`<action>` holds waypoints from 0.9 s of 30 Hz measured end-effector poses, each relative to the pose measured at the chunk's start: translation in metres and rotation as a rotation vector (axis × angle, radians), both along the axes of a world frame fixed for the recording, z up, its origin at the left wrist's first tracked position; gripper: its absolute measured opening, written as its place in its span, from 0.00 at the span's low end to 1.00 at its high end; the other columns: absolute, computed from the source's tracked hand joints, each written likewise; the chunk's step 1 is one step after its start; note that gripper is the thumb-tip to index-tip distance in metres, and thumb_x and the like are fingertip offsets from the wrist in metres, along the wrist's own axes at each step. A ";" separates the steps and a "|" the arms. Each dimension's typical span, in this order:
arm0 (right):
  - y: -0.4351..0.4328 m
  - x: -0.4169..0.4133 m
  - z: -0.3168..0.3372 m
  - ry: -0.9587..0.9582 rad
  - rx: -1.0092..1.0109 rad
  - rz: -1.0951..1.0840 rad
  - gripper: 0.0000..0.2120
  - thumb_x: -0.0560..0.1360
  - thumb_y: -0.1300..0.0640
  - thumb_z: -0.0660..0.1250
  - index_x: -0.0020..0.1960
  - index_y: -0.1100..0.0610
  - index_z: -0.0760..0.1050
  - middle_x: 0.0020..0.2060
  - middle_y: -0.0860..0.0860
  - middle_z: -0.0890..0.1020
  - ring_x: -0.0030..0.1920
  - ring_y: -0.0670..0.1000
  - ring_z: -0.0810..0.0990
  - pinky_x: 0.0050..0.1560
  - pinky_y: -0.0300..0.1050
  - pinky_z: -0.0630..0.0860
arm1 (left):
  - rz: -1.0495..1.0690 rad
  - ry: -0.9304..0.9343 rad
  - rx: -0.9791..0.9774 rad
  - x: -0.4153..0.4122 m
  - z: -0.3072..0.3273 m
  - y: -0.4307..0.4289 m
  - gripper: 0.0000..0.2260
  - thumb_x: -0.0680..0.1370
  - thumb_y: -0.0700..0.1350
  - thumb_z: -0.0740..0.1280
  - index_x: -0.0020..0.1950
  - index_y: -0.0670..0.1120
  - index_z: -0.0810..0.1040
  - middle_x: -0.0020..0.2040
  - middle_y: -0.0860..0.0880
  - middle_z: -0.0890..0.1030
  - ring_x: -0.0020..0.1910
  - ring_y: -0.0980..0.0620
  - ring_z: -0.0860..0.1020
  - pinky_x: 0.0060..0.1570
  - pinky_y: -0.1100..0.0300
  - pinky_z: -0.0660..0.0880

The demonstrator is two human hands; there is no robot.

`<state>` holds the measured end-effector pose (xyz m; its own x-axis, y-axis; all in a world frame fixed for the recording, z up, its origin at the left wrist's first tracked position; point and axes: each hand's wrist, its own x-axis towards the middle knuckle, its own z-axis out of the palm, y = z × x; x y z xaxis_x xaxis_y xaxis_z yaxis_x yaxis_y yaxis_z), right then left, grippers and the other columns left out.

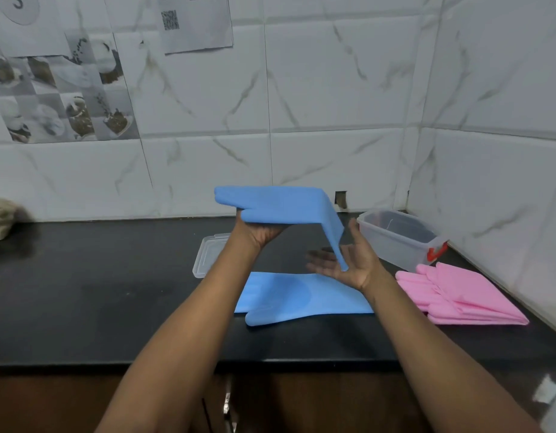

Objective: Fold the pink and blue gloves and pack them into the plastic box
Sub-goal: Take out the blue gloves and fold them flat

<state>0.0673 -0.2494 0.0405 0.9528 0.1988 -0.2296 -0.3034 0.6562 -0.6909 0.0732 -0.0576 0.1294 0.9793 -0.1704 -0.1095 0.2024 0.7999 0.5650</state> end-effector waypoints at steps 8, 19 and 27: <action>-0.037 -0.008 0.024 -0.081 -0.561 -0.207 0.13 0.74 0.67 0.69 0.58 0.66 0.77 0.48 0.58 0.85 0.39 0.52 0.86 0.38 0.45 0.83 | -0.034 0.045 0.107 -0.005 -0.031 0.054 0.28 0.83 0.51 0.48 0.32 0.40 0.75 0.25 0.41 0.78 0.26 0.49 0.80 0.25 0.61 0.77; -0.037 -0.019 -0.026 0.052 -1.164 -0.215 0.07 0.72 0.68 0.72 0.46 0.70 0.75 0.38 0.62 0.82 0.34 0.56 0.81 0.33 0.48 0.80 | -0.130 0.243 1.134 0.001 -0.099 0.102 0.20 0.72 0.40 0.76 0.61 0.35 0.78 0.53 0.40 0.83 0.53 0.43 0.82 0.57 0.46 0.78; -0.045 -0.019 -0.034 0.030 -1.188 -0.238 0.13 0.72 0.67 0.73 0.54 0.69 0.76 0.50 0.66 0.82 0.42 0.60 0.81 0.40 0.49 0.80 | -0.056 0.191 1.263 0.002 -0.105 0.101 0.18 0.69 0.38 0.78 0.55 0.33 0.80 0.50 0.39 0.84 0.51 0.43 0.82 0.56 0.48 0.79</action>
